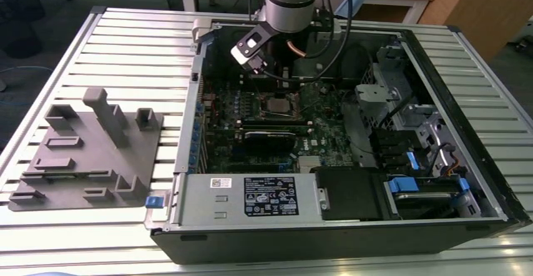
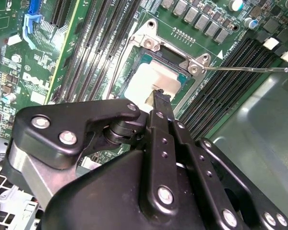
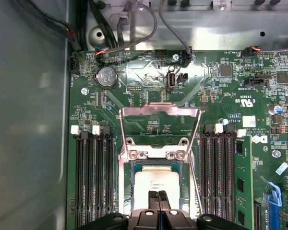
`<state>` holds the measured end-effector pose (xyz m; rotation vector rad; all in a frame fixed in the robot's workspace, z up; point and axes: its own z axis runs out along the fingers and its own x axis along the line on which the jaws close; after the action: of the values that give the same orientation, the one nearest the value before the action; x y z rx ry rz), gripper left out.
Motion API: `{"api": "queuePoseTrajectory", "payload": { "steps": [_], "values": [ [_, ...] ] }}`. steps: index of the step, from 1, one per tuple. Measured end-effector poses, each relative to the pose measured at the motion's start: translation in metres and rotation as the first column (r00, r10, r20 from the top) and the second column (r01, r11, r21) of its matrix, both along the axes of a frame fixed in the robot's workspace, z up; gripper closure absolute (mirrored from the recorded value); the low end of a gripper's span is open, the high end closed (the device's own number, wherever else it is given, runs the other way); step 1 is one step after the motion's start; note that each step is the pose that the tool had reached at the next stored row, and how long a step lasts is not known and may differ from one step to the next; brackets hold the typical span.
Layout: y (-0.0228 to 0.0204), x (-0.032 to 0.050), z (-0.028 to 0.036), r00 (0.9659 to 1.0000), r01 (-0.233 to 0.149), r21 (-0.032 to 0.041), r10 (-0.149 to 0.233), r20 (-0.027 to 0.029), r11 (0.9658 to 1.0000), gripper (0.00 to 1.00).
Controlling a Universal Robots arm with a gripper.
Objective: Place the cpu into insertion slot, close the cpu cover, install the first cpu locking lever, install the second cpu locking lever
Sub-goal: 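Close the cpu cover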
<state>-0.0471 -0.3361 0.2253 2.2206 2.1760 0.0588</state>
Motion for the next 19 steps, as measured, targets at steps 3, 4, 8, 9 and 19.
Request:
{"api": "queuePoseTrajectory", "payload": {
  "steps": [3, 4, 8, 9, 19],
  "values": [
    [-0.0015, 0.0, 0.0, 1.0, 0.0, -0.0001, 0.0, 0.0, 1.0, 0.89],
    [-0.0016, 0.0, 0.0002, 1.0, 0.0, -0.0001, 0.0, -0.0001, 1.0, 0.89],
    [-0.0015, 0.0, 0.0024, 1.0, 0.0, 0.0, 0.0, 0.0, 1.0, 0.89],
    [-0.0015, 0.0, 0.003, 1.0, 0.0, -0.0001, 0.0, 0.0, 1.0, 0.89],
    [-0.0015, 0.0, 0.013, 1.0, 0.0, 0.0027, 0.0, 0.0001, 1.0, 0.89]
  ]
}}
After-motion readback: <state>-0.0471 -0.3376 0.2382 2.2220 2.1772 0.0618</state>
